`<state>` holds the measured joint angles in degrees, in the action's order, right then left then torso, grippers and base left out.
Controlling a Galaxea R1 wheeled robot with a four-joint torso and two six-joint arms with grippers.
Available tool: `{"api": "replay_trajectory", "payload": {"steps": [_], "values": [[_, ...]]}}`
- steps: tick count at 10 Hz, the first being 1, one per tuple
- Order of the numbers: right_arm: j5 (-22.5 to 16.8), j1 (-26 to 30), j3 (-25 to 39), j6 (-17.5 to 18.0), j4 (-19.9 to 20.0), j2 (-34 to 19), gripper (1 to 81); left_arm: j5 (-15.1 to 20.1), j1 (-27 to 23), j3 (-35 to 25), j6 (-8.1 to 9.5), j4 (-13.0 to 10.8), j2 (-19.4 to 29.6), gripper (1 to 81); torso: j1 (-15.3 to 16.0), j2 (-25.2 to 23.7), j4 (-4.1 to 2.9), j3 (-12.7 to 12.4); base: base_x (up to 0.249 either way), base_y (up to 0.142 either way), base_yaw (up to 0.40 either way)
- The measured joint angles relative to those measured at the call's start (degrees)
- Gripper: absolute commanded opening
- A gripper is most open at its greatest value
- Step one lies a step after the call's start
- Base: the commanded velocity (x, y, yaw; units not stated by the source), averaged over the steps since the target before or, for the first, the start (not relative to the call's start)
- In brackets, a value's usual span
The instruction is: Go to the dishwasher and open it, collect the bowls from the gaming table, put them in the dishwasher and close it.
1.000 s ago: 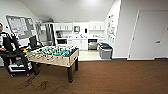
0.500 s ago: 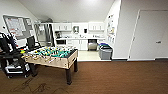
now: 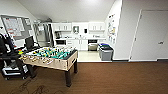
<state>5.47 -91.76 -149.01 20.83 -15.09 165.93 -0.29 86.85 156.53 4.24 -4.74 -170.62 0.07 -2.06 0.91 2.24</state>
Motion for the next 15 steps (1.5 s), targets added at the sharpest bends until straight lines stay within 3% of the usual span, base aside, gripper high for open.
{"api": "replay_trajectory", "payload": {"steps": [15], "values": [[-0.13, 0.04, 0.07, 0.0, -0.01, 0.15, 1.0, -0.15, 0.0, 0.41, -0.04, -0.02, -0.2, 1.0, -0.05, 0.05, 0.0, 0.02, 0.165, -0.004, 0.0]]}}
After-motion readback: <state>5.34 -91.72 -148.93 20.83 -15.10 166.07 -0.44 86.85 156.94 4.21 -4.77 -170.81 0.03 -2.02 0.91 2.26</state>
